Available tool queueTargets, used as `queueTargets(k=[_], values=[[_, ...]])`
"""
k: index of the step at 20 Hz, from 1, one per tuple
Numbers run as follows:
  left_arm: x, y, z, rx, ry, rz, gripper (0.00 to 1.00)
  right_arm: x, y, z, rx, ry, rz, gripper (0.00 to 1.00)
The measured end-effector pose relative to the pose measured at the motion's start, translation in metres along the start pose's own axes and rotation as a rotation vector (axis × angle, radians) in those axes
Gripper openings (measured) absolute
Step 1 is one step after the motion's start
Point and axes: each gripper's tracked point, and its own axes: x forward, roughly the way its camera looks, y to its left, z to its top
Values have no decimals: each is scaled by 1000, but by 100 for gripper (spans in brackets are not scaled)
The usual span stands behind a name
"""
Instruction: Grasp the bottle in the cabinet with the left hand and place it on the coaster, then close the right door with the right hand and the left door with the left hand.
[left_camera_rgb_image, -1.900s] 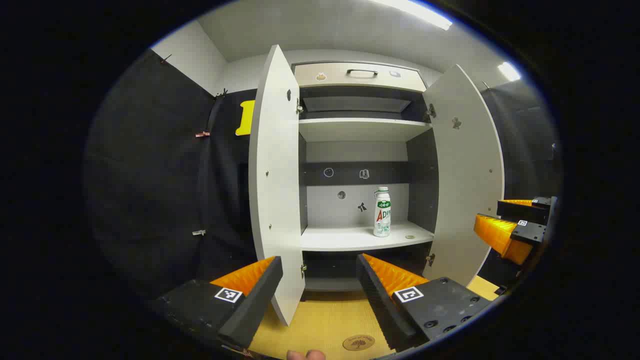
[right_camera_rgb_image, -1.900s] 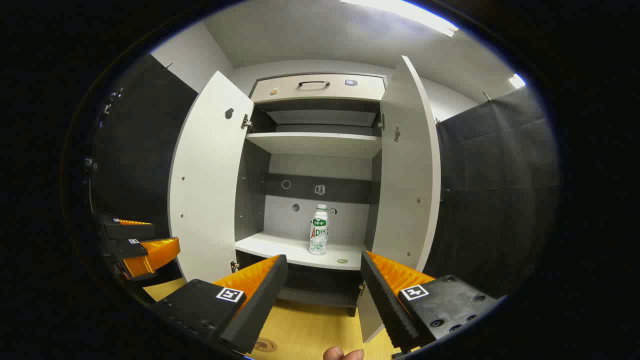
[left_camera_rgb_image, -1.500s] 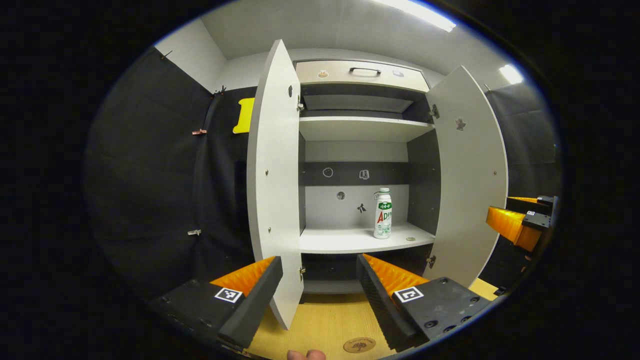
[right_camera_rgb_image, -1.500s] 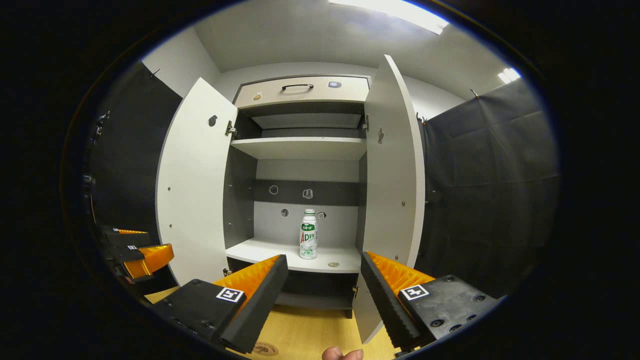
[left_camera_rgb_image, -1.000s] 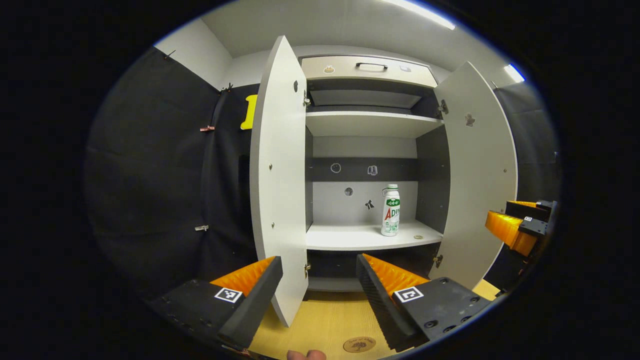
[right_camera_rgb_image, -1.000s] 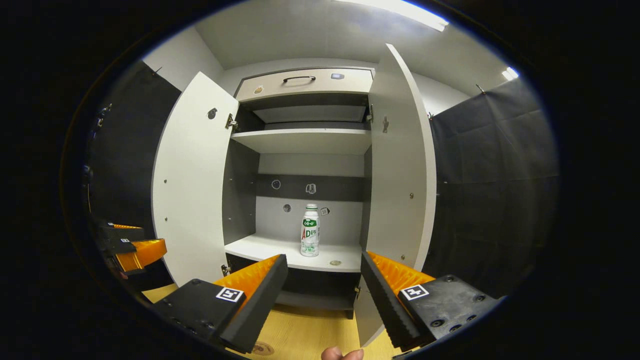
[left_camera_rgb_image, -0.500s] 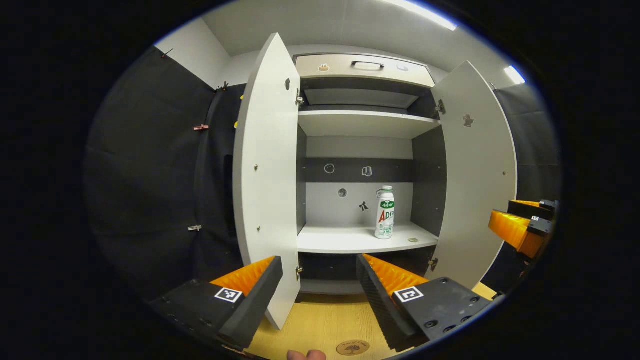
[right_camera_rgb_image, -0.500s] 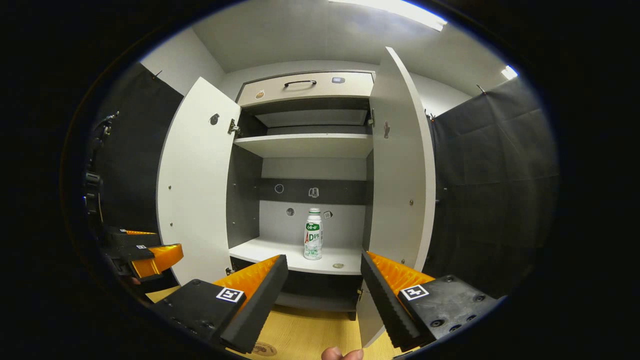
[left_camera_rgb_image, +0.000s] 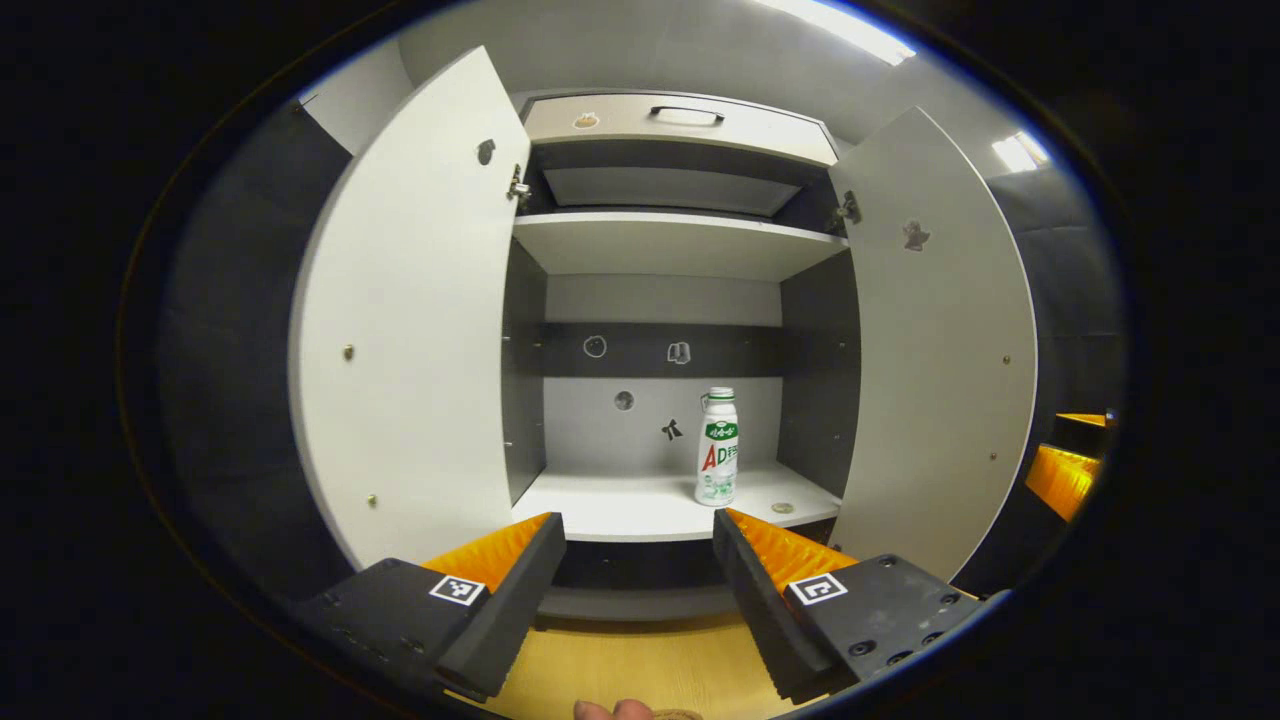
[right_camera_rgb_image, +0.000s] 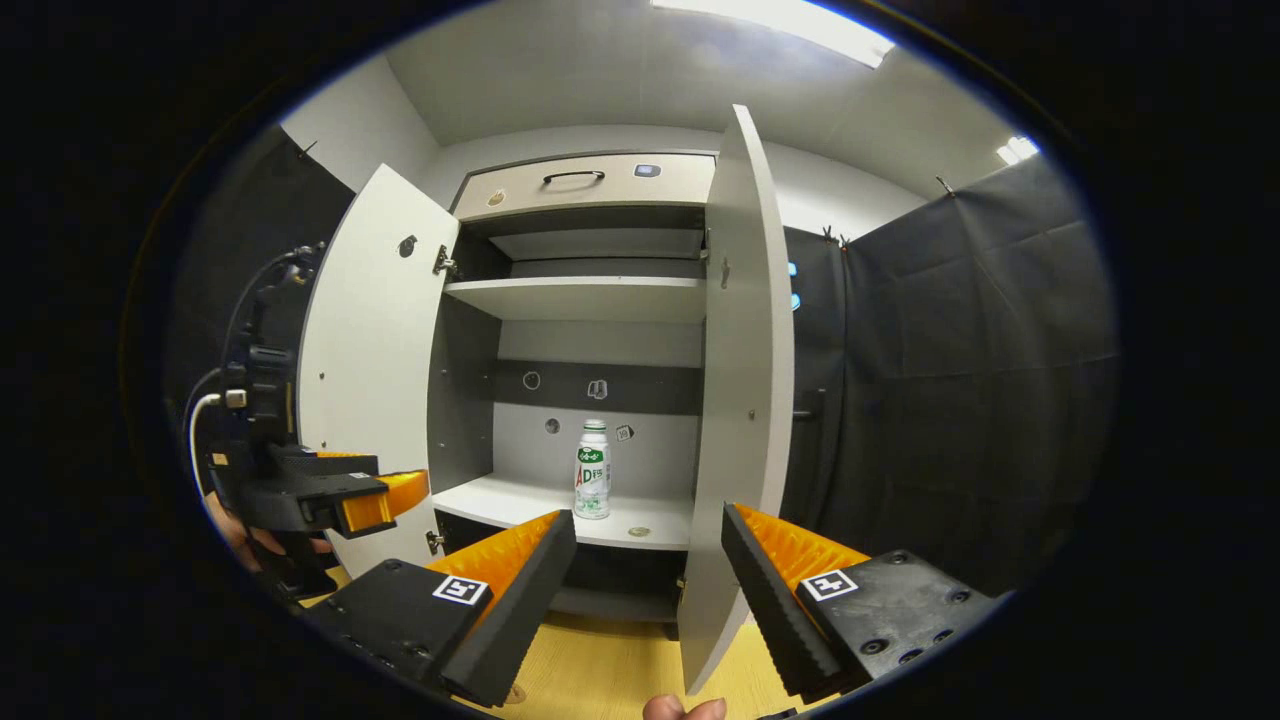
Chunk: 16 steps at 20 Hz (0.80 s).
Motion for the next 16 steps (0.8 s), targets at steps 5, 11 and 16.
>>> queueTargets(k=[5,11,16], values=[[65,-44,11,20,-11,-94,94,-12,-28,3,-9,1,-51,97],[148,-78,8,8,9,-144,94,-21,-57,1,10,8,-89,97],[217,-88,-8,13,28,-116,94,-23,-82,-6,1,33,-114,98]])
